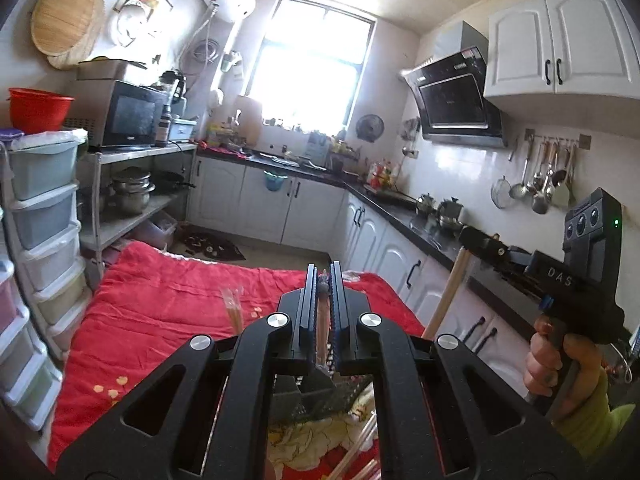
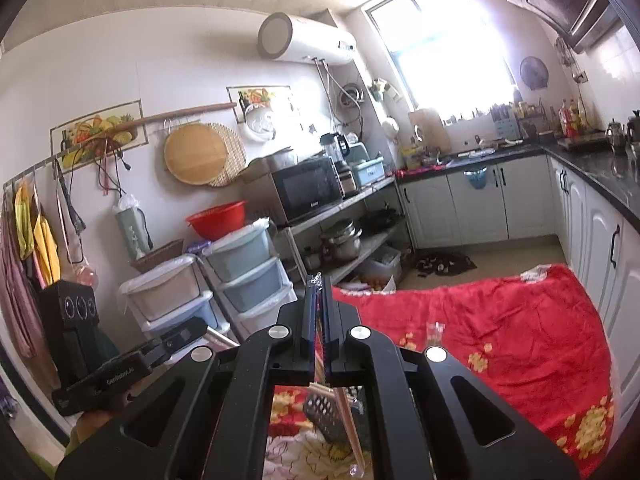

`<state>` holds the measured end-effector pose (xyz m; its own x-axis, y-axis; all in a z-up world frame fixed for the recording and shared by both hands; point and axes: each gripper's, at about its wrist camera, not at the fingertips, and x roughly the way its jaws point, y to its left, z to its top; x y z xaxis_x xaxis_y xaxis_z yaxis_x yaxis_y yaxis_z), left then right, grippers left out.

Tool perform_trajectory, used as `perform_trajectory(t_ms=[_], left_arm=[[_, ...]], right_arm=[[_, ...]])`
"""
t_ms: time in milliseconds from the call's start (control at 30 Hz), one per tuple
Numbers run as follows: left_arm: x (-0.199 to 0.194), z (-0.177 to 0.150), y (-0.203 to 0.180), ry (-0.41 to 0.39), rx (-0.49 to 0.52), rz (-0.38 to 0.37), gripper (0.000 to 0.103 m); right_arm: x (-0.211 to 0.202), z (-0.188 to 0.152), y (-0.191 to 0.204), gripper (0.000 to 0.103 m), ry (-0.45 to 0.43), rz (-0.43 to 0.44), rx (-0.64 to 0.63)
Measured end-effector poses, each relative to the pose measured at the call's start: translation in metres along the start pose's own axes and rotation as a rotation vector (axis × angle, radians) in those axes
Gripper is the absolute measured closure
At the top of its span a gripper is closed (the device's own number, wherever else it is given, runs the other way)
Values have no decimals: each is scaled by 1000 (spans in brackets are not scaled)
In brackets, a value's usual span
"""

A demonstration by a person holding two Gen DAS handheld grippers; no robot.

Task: Organize utensils
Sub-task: 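Lift the chopsticks with both tools and carry them above the caddy, then lower the chopsticks upright into the caddy and open both tools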

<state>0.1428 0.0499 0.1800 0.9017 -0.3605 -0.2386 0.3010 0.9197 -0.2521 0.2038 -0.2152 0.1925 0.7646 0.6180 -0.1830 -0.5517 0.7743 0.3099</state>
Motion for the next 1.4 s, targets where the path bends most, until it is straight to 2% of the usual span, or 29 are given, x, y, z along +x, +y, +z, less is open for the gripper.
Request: perform_trajectory(t_ms=[367,567,1400], left_arm=[[8,9,6,-24,-13,30,100],[14,4,10,-16,-30,35,100],[48,-38,15,73,-57,18,100]], right_arm=[[10,32,-4,100,-95,-35,-8],[18,38,-15,100,-136,-59,-10],[55,-18,-41,100,-151,-122,-67]])
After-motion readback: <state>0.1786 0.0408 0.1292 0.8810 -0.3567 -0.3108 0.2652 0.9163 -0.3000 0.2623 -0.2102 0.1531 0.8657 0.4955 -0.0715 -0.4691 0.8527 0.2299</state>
